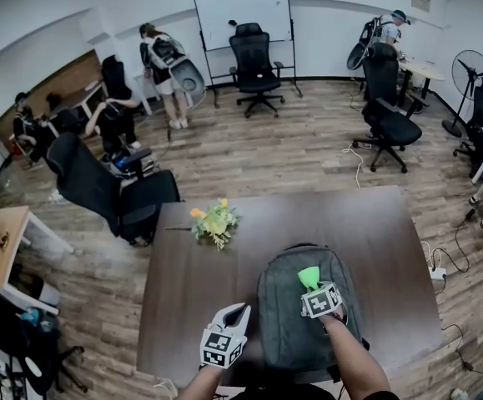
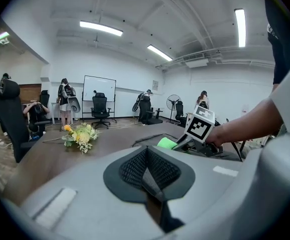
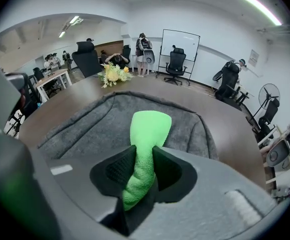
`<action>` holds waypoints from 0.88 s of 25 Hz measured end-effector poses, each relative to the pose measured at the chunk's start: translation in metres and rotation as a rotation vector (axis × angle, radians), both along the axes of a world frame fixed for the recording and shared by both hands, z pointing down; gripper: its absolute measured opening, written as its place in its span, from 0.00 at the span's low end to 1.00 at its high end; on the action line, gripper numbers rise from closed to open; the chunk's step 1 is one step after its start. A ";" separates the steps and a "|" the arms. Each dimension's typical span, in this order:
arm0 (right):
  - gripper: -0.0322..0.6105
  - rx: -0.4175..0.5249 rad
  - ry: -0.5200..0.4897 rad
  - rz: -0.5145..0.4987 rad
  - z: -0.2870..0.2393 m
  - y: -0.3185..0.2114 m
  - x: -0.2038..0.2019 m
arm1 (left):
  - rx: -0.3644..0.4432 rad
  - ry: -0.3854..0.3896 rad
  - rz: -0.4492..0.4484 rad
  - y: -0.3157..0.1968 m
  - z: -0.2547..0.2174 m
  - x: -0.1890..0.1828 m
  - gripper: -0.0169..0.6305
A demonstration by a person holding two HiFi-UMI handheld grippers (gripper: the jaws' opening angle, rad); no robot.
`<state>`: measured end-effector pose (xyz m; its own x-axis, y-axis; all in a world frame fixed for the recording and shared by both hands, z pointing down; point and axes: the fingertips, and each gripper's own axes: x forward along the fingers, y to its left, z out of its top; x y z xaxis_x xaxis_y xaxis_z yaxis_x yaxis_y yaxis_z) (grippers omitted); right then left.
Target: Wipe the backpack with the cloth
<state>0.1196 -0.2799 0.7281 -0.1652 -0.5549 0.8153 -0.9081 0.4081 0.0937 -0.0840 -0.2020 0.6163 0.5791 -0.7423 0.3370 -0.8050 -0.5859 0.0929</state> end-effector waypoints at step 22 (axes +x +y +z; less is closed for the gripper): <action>0.21 0.184 0.041 0.226 -0.038 0.022 0.095 | -0.002 -0.004 0.033 0.008 0.007 0.017 0.06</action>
<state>0.2149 -0.2582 0.6902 0.0102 -0.7131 0.7010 -0.9680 0.1688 0.1858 -0.0671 -0.1938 0.6232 0.6018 -0.7221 0.3412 -0.7857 -0.6119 0.0910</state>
